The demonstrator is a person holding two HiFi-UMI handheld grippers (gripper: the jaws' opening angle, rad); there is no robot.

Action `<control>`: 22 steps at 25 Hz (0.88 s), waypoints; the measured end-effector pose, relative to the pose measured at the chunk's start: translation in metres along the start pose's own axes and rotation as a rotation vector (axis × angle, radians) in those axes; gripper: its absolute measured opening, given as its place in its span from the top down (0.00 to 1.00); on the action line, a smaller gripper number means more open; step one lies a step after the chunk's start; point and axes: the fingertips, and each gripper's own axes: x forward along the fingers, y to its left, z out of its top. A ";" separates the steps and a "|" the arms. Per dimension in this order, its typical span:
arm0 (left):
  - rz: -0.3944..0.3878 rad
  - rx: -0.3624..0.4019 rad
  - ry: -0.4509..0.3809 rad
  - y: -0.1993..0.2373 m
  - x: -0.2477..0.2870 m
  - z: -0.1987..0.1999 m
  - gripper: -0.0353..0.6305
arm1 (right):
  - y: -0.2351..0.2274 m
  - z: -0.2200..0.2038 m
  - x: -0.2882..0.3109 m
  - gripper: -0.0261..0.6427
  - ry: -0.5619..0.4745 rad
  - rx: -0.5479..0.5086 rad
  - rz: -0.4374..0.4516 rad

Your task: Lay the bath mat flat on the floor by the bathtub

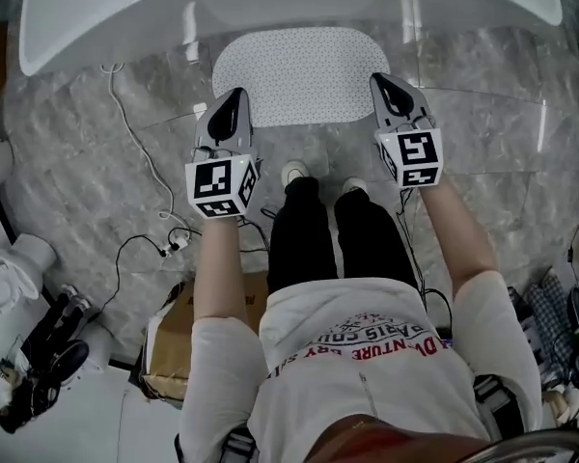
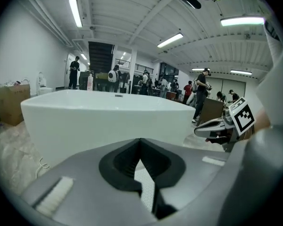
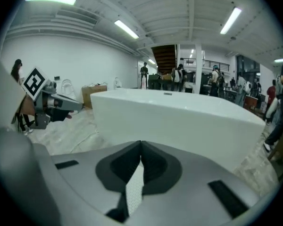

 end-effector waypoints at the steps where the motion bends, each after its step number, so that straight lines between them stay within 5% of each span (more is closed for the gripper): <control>1: -0.010 0.001 -0.013 -0.007 -0.016 0.025 0.93 | 0.001 0.026 -0.018 0.94 -0.025 0.011 -0.010; 11: -0.111 0.122 -0.226 -0.072 -0.152 0.258 0.93 | 0.032 0.241 -0.169 0.94 -0.218 0.005 -0.005; 16: -0.094 0.139 -0.244 -0.077 -0.218 0.323 0.93 | 0.040 0.318 -0.228 0.94 -0.275 0.029 -0.046; 22: -0.059 0.189 -0.360 -0.076 -0.271 0.392 0.93 | 0.048 0.396 -0.282 0.95 -0.395 -0.064 -0.051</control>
